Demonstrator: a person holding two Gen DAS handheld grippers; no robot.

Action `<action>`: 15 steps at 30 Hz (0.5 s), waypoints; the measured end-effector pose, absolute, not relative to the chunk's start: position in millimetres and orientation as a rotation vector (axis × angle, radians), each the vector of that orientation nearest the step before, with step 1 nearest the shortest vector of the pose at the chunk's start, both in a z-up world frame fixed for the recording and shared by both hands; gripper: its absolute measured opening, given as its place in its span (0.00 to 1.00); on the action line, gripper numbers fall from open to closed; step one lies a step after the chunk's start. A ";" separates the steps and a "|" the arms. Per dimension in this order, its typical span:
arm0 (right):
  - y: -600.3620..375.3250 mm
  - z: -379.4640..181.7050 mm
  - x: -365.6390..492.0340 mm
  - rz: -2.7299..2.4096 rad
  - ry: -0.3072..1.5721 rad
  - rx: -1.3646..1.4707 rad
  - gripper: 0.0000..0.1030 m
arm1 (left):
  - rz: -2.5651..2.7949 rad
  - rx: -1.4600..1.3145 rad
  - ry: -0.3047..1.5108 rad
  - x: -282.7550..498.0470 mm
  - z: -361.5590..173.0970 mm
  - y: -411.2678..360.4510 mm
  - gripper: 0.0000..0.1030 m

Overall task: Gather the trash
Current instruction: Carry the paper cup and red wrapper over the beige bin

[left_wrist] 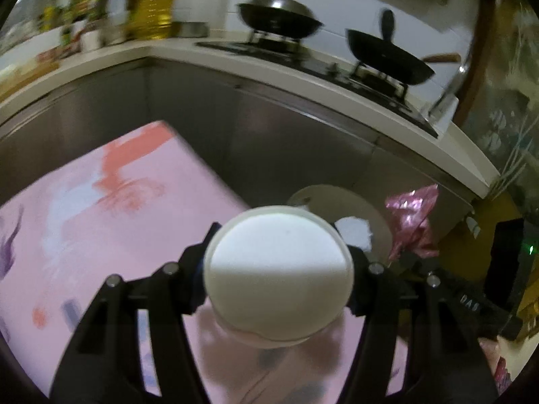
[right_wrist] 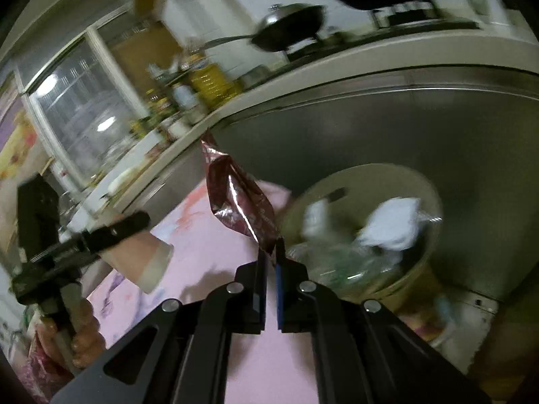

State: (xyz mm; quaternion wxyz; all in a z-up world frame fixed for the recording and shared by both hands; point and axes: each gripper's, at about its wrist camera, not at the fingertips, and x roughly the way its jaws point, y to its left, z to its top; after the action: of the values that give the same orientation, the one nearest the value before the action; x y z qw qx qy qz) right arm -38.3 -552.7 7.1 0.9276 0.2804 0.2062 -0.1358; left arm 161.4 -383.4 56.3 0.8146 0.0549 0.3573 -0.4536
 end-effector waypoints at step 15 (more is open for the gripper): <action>-625.1 -38.8 -6.0 -0.345 0.508 0.677 0.02 | -1.066 0.202 0.873 182.4 21.4 -541.2 0.61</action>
State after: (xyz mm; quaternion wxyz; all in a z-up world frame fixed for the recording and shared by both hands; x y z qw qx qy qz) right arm -6.0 -625.1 -38.8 0.8975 0.3266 0.2452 -0.1664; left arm 182.4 -541.2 21.4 0.7672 0.0932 0.4021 -0.4909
